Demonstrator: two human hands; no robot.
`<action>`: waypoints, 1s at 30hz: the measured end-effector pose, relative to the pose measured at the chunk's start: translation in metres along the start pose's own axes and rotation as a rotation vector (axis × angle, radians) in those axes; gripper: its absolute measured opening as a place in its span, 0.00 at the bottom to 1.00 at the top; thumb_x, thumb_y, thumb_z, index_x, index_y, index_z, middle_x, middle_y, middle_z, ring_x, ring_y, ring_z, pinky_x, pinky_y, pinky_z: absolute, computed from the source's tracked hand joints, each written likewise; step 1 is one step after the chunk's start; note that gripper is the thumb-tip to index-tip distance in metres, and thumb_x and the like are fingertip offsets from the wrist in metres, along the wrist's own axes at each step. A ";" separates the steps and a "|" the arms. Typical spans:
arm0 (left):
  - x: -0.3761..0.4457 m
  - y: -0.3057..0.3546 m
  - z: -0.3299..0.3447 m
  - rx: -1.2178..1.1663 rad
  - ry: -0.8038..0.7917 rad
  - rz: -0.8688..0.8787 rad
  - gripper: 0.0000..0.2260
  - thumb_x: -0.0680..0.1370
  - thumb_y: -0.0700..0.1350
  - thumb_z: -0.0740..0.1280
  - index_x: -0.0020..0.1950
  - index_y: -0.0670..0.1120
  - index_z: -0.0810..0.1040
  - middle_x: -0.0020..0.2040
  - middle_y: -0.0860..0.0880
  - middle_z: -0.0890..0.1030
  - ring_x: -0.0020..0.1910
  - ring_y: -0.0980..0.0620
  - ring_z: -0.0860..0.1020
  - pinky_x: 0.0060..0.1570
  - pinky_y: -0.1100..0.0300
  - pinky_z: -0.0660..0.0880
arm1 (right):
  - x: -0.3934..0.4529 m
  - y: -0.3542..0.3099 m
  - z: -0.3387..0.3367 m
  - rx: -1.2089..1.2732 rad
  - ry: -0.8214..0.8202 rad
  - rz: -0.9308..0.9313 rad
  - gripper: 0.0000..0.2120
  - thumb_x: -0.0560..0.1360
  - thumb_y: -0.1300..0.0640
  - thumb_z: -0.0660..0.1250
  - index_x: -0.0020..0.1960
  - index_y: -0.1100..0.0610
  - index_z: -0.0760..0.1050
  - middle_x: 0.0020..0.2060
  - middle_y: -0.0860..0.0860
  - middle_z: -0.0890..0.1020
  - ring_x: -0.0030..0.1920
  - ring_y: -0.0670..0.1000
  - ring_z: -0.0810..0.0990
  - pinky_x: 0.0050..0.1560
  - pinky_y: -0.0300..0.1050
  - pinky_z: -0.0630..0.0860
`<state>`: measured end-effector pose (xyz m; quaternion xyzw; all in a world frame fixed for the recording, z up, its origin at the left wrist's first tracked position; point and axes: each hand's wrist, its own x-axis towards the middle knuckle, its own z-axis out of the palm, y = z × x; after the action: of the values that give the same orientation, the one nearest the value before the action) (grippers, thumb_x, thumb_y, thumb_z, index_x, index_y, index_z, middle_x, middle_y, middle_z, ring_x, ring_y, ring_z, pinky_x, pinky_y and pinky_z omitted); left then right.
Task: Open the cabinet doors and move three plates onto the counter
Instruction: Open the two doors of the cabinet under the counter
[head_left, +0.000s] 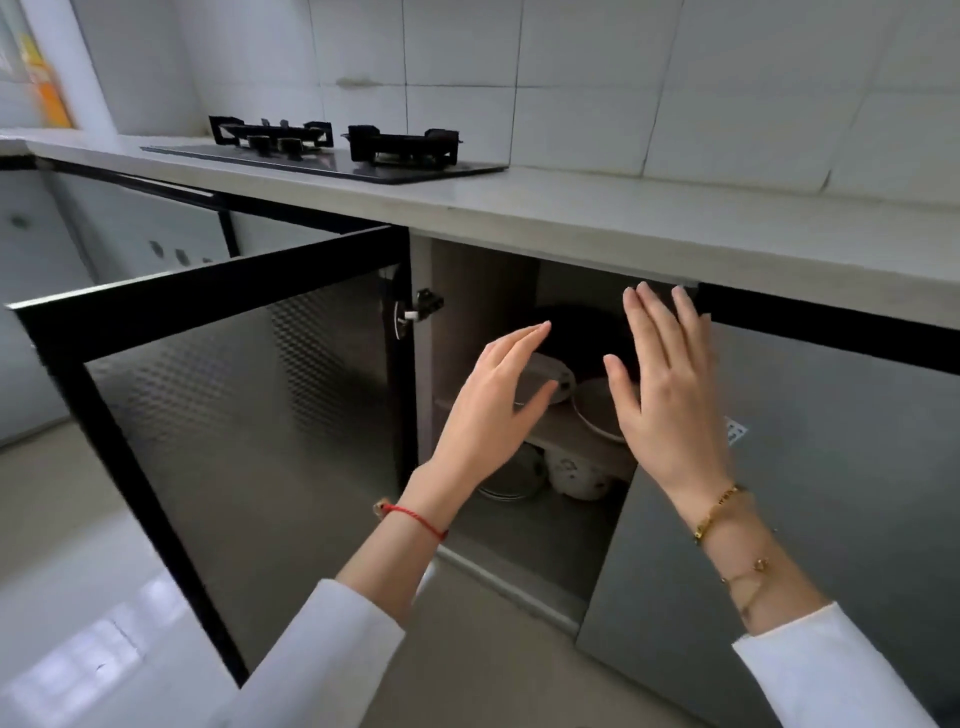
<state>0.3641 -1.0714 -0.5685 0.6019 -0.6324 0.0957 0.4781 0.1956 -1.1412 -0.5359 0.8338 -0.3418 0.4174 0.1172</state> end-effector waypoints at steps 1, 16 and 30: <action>0.005 0.002 0.010 -0.019 -0.022 0.001 0.26 0.79 0.48 0.66 0.76 0.50 0.63 0.73 0.53 0.69 0.73 0.58 0.65 0.67 0.73 0.62 | 0.001 0.009 0.000 -0.024 0.016 0.011 0.26 0.81 0.52 0.57 0.77 0.56 0.56 0.76 0.52 0.61 0.78 0.55 0.52 0.77 0.60 0.53; 0.074 0.030 0.096 -0.294 -0.316 -0.032 0.28 0.79 0.51 0.66 0.77 0.47 0.62 0.73 0.48 0.70 0.72 0.52 0.68 0.69 0.52 0.70 | 0.019 0.062 -0.013 -0.195 0.033 0.058 0.26 0.82 0.54 0.57 0.77 0.58 0.55 0.77 0.53 0.59 0.78 0.56 0.51 0.78 0.59 0.51; 0.065 0.039 0.089 -0.412 -0.319 0.080 0.19 0.80 0.42 0.65 0.71 0.43 0.70 0.64 0.47 0.78 0.64 0.54 0.76 0.62 0.65 0.72 | 0.001 0.048 -0.018 -0.335 -0.026 0.105 0.27 0.82 0.52 0.54 0.78 0.57 0.50 0.78 0.51 0.55 0.79 0.54 0.49 0.78 0.59 0.50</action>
<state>0.2993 -1.1671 -0.5509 0.4738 -0.7292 -0.1126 0.4806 0.1525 -1.1683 -0.5282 0.7891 -0.4509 0.3492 0.2281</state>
